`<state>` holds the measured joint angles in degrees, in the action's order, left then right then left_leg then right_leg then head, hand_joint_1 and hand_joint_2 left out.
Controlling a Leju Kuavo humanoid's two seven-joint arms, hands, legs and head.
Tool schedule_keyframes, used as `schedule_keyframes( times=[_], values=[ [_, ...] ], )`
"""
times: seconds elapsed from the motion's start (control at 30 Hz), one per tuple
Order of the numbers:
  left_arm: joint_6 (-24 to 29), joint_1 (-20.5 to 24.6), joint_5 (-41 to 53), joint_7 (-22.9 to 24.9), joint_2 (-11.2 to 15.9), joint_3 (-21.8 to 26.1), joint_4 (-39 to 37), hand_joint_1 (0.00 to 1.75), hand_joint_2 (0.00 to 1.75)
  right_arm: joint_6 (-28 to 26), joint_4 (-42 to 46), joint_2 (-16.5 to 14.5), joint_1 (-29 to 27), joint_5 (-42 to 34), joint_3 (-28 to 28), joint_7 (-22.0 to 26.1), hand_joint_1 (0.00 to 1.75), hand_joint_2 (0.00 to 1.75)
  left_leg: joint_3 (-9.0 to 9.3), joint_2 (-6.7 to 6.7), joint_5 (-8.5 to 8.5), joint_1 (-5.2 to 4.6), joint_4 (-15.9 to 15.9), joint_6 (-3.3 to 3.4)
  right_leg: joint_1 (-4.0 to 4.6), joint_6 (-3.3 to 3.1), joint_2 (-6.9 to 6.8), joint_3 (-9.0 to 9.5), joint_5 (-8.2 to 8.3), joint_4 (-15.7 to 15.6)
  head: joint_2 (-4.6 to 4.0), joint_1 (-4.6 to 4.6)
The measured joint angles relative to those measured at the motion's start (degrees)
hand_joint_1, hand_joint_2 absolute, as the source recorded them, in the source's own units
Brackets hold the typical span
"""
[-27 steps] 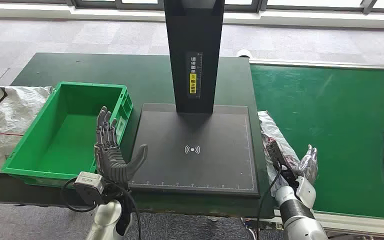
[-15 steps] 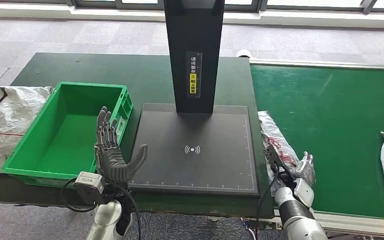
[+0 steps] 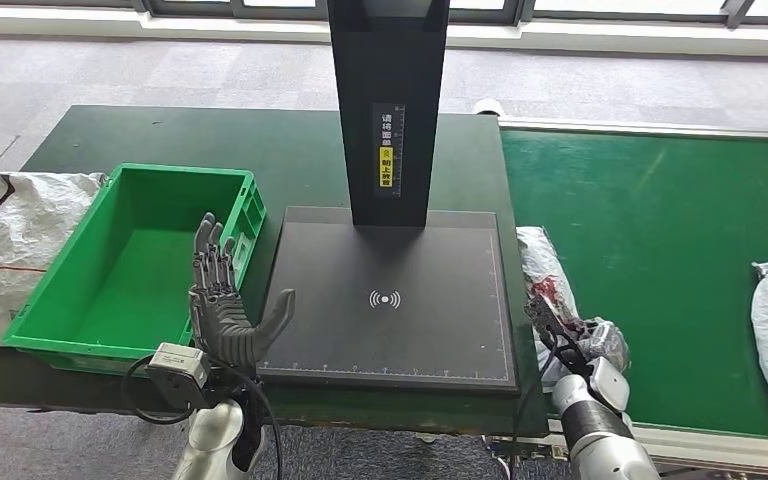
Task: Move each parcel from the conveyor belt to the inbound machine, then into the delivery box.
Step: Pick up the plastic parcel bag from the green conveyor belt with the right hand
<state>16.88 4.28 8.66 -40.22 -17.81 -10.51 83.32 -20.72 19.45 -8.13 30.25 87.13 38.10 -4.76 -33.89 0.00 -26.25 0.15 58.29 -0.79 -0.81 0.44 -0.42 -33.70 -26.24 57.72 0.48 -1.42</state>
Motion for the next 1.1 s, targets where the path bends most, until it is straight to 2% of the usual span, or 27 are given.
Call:
schedule_keyframes(
  times=[0.1, 0.17, 0.27, 0.37, 0.43, 0.53, 0.6, 0.73, 0.87, 1.1],
  values=[
    [0.20, 0.00, -0.01, 0.00, 0.00, 0.00, -0.01, 0.00, 1.75, -1.87, 0.00, 0.06, -0.12, -0.71, -0.01, 1.30, 1.75, 1.75, 0.00, 0.00, 0.00, 0.00, 0.00, 0.00, 0.00, 0.00, -0.01, 0.00, 0.00, 0.00, 0.00, 0.00],
    [0.42, -0.01, -0.03, 0.00, 0.00, 0.00, 0.00, 0.00, 1.75, -5.03, 0.03, 0.04, -0.30, -1.93, -0.02, 3.21, 1.75, 1.75, -0.02, -0.01, 0.00, 0.00, -0.01, 0.00, 0.00, 0.00, -0.01, 0.00, 0.00, 0.00, 0.00, 0.00],
    [0.84, -0.04, -0.04, 0.00, 0.00, 0.00, 0.03, 0.00, 1.75, -12.28, 0.66, -0.24, -0.66, -4.84, -0.02, 8.22, 1.75, 1.75, -0.04, -0.02, 0.00, 0.00, -0.01, 0.00, 0.00, 0.00, -0.02, 0.00, 0.00, 0.00, 0.00, 0.00],
    [1.01, -0.04, -0.04, 0.00, 0.00, 0.00, 0.04, 0.00, 1.75, -16.47, 2.28, -0.79, -1.11, -7.32, -0.02, 12.51, 1.75, 1.75, -0.06, -0.08, 0.01, 0.00, 0.00, 0.01, -0.01, 0.00, -0.07, 0.00, 0.00, 0.00, 0.00, 0.00],
    [1.02, -0.05, -0.04, 0.00, 0.00, 0.00, 0.04, 0.00, 1.75, -17.97, 6.06, -1.86, -2.45, -10.47, -0.02, 17.68, 1.75, 1.75, -0.11, -0.18, 0.01, -0.01, 0.00, 0.02, -0.01, 0.00, -0.16, -0.02, 0.00, 0.00, 0.00, 0.01],
    [0.99, -0.04, -0.05, 0.00, 0.00, 0.00, 0.03, 0.00, 1.75, -19.03, 16.82, -5.02, -5.48, -16.31, -0.02, 28.80, 1.75, 1.75, -0.17, -0.24, 0.02, -0.01, 0.00, 0.02, -0.01, 0.00, -0.21, -0.08, -0.01, 0.00, 0.00, 0.01],
    [0.96, -0.04, -0.07, 0.00, 0.00, 0.00, 0.02, 0.00, 1.75, -19.25, 24.86, -7.07, -7.61, -21.19, -0.43, 33.18, 1.75, 1.75, -0.18, -0.25, 0.02, -0.01, 0.00, 0.02, -0.01, 0.02, -0.22, -0.10, -0.03, 0.00, 0.00, 0.01],
    [1.02, -0.02, -0.17, 0.00, 0.00, 0.00, 0.02, 0.00, 1.75, -19.46, 40.50, -9.61, -12.66, -30.30, -5.72, 34.72, 1.75, 1.75, -0.19, -0.21, -0.01, -0.01, -0.01, 0.01, -0.01, 0.05, -0.17, -0.13, -0.07, 0.00, 0.00, 0.02],
    [1.04, -0.01, -0.23, 0.00, 0.00, 0.00, 0.01, 0.00, 1.75, -19.50, 53.61, -10.96, -16.82, -34.53, -12.21, 36.70, 1.75, 1.75, -0.15, -0.08, -0.04, -0.01, -0.01, 0.04, -0.01, 0.05, -0.05, -0.14, -0.07, 0.00, 0.00, 0.01],
    [1.04, 0.01, -0.33, 0.00, 0.00, 0.00, -0.01, 0.00, 1.75, -19.41, 67.03, -11.42, -21.21, -36.81, -21.43, 40.11, 1.75, 1.75, -0.10, 0.01, -0.04, -0.01, 0.00, 0.04, -0.01, 0.06, 0.00, -0.12, -0.07, 0.00, 0.00, 0.00]
  ],
)
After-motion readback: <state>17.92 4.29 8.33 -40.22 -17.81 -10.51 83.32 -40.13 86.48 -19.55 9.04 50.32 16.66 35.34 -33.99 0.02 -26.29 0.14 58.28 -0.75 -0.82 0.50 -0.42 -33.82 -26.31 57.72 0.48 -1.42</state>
